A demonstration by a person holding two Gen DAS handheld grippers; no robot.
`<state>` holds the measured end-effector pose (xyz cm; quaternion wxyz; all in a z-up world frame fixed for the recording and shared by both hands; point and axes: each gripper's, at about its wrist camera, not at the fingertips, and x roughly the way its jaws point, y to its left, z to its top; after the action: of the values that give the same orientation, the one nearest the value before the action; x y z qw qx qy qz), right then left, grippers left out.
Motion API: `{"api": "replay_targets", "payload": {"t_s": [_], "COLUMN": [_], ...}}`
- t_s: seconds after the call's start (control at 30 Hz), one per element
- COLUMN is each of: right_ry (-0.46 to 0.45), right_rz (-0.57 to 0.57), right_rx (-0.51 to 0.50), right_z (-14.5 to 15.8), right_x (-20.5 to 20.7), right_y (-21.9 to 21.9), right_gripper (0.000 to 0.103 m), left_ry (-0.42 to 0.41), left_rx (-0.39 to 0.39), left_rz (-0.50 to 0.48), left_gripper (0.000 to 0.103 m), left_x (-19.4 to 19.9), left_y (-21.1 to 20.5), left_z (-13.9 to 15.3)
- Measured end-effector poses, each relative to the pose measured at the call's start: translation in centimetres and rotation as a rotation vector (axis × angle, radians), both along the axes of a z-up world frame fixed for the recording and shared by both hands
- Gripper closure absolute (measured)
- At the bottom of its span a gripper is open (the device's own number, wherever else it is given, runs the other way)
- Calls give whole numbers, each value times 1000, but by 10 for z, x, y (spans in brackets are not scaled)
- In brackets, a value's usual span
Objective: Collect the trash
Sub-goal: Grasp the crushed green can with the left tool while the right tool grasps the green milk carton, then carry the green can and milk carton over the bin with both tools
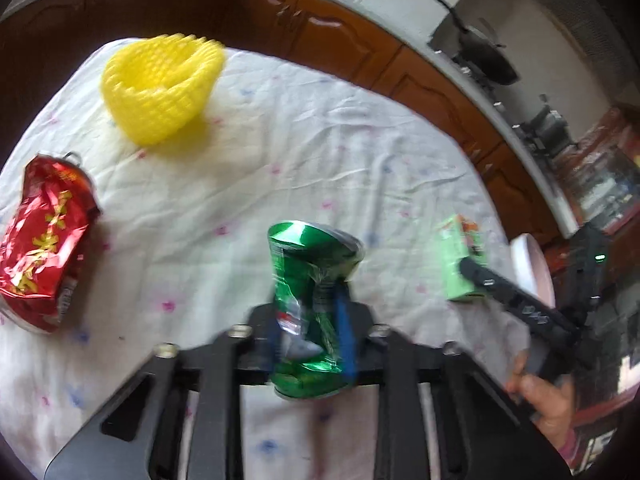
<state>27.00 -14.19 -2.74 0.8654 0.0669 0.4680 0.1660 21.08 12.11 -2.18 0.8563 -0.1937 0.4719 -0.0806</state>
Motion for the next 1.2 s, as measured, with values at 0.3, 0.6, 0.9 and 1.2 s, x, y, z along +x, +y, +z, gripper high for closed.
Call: {"api": "replay_targets", "payload": {"t_s": [0.3, 0.6, 0.9, 1.2], "right_ry": [-42, -92, -144, -176], "right_rz": [6, -48, -160, -250], "right_rx": [121, 190, 214, 227], "right_z": [14, 40, 59, 65], "right_x": [-23, -58, -89, -110], "right_y": [-31, -85, -155, -206], "right_gripper": [50, 50, 50, 50], "left_ry": [-59, -118, -130, -147], "left_rx": [12, -1, -10, 2], "left_rz": [-63, -185, -285, -390], "left_gripper": [86, 86, 86, 86], "left_x": [-9, -6, -3, -2], "left_y": [-36, -103, -168, -235], "left_z": [21, 46, 54, 65]}}
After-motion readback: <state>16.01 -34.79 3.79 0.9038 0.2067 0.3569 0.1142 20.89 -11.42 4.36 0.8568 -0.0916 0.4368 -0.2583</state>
